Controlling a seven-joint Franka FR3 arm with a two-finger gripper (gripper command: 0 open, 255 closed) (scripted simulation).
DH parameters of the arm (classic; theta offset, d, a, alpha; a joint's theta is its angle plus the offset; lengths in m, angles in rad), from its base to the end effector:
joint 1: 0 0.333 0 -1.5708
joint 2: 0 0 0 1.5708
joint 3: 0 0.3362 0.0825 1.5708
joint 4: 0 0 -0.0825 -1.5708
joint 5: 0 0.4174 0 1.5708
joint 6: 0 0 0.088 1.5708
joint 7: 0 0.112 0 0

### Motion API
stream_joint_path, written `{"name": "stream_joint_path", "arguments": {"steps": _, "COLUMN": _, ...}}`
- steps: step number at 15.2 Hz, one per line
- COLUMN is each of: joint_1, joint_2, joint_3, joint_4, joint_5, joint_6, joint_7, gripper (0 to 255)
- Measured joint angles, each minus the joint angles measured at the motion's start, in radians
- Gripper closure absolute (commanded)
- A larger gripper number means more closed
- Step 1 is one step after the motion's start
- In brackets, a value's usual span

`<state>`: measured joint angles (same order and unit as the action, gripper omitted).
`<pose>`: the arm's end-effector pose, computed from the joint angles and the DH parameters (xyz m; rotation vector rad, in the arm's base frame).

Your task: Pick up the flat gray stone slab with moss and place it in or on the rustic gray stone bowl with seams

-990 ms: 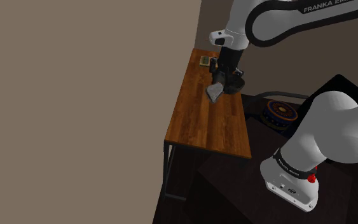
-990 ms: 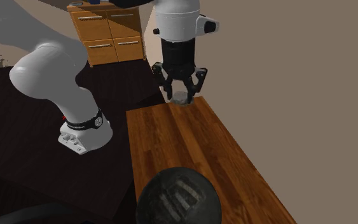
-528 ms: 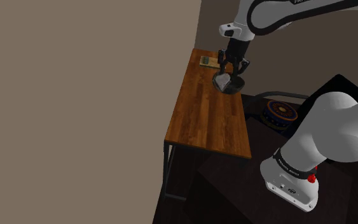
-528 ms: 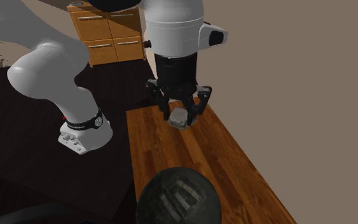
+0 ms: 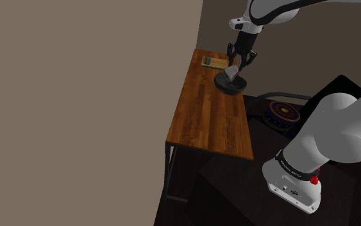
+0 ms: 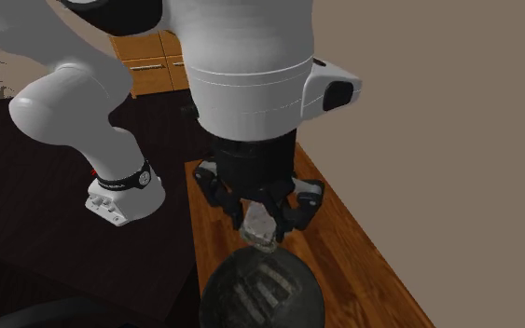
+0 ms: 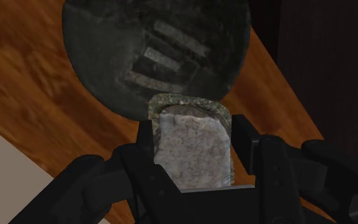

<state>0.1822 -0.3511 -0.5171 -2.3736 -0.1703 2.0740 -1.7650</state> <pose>0.4418 -0.1699 0.4392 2.2565 2.1817 0.0411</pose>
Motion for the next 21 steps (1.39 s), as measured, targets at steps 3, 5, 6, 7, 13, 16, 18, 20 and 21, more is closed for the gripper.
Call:
{"name": "stream_joint_path", "arguments": {"steps": 3, "joint_1": -0.006, "joint_2": 0.08, "joint_3": -0.066, "joint_4": 0.077, "joint_5": 0.027, "joint_6": 0.003, "joint_7": -0.093, "gripper": 255}}
{"name": "stream_joint_path", "arguments": {"steps": 5, "joint_1": -0.01, "joint_2": 0.127, "joint_3": -0.102, "joint_4": 0.134, "joint_5": 0.049, "joint_6": -0.01, "joint_7": -0.15, "gripper": 255}}
{"name": "stream_joint_path", "arguments": {"steps": 6, "joint_1": -0.009, "joint_2": 0.147, "joint_3": -0.112, "joint_4": 0.144, "joint_5": 0.06, "joint_6": -0.001, "joint_7": -0.167, "gripper": 255}}
{"name": "stream_joint_path", "arguments": {"steps": 7, "joint_1": -0.01, "joint_2": 0.156, "joint_3": -0.118, "joint_4": 0.142, "joint_5": 0.064, "joint_6": 0.008, "joint_7": -0.177, "gripper": 255}}
{"name": "stream_joint_path", "arguments": {"steps": 13, "joint_1": -0.009, "joint_2": 0.204, "joint_3": -0.137, "joint_4": 0.104, "joint_5": 0.09, "joint_6": 0.087, "joint_7": -0.205, "gripper": 255}}
{"name": "stream_joint_path", "arguments": {"steps": 16, "joint_1": -0.007, "joint_2": 0.226, "joint_3": -0.144, "joint_4": 0.081, "joint_5": 0.104, "joint_6": 0.129, "joint_7": -0.218, "gripper": 255}}
{"name": "stream_joint_path", "arguments": {"steps": 18, "joint_1": -0.005, "joint_2": 0.245, "joint_3": -0.147, "joint_4": 0.069, "joint_5": 0.117, "joint_6": 0.157, "joint_7": -0.226, "gripper": 255}}
{"name": "stream_joint_path", "arguments": {"steps": 20, "joint_1": -0.005, "joint_2": 0.261, "joint_3": -0.151, "joint_4": 0.059, "joint_5": 0.129, "joint_6": 0.181, "joint_7": -0.237, "gripper": 255}}
{"name": "stream_joint_path", "arguments": {"steps": 21, "joint_1": -0.005, "joint_2": 0.272, "joint_3": -0.154, "joint_4": 0.05, "joint_5": 0.136, "joint_6": 0.197, "joint_7": -0.245, "gripper": 255}}
